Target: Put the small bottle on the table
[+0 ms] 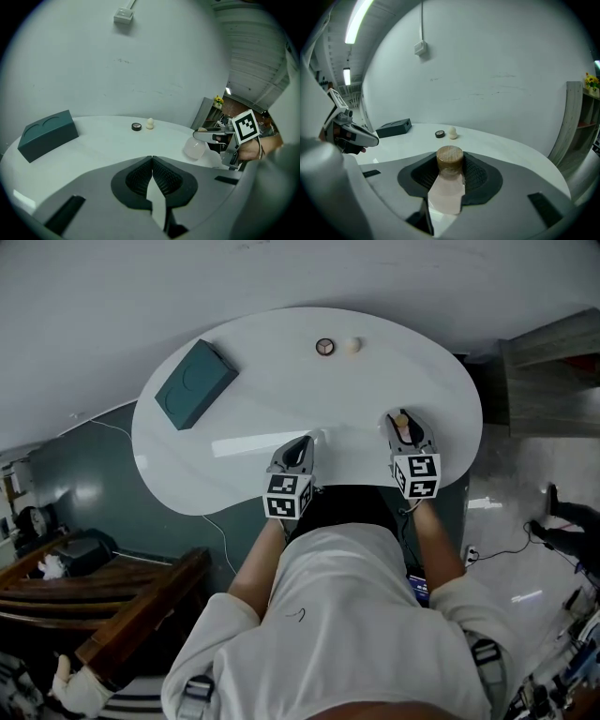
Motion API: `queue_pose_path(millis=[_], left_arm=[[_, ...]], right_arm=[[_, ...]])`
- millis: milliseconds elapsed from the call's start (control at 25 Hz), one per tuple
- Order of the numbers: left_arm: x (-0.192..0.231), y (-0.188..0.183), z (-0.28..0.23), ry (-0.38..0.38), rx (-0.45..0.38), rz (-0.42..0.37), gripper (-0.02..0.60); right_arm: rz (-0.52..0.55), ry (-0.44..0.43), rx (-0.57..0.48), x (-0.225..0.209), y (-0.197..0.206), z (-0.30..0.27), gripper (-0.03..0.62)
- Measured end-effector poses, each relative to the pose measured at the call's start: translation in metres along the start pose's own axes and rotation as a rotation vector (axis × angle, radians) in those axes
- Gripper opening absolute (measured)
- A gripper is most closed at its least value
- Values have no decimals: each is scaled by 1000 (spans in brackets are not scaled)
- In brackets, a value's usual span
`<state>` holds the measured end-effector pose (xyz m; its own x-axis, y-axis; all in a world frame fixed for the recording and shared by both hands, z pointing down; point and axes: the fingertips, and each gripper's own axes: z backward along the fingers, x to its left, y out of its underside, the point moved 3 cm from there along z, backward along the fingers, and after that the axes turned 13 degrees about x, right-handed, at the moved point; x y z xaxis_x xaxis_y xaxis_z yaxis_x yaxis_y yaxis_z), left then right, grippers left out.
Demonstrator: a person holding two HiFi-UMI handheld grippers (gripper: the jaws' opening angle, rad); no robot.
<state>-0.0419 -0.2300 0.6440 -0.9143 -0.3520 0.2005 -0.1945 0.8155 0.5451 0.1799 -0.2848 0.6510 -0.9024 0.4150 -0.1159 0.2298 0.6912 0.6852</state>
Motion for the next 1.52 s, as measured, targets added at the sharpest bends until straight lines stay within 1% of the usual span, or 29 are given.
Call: queue_pose_path(millis=[400, 720, 960, 1040, 1160, 1200, 1320, 1400, 1520], left_arm=[[4, 3, 4, -12, -13, 25, 18], [18, 12, 10, -25, -12, 52, 18], [19, 12, 13, -15, -19, 47, 18], [18, 13, 13, -7, -17, 44, 19], [17, 11, 11, 11, -22, 40, 18], [16, 10, 11, 19, -25, 36, 18], [14, 9, 11, 39, -31, 24, 18], [15, 10, 12, 50, -34, 27, 19], [17, 11, 13, 63, -39, 37, 18]], right_arm=[[8, 10, 35, 2, 4, -13, 132], [9, 19, 54, 9, 8, -22, 132], [37, 40, 67, 18, 6, -21, 135], [46, 44, 67, 22, 8, -22, 145], [14, 45, 57, 21, 8, -23, 147], [3, 41, 57, 21, 8, -23, 150], [-14, 34, 53, 24, 8, -18, 211], [-18, 37, 49, 27, 9, -12, 236], [-30, 50, 54, 28, 15, -3, 245]])
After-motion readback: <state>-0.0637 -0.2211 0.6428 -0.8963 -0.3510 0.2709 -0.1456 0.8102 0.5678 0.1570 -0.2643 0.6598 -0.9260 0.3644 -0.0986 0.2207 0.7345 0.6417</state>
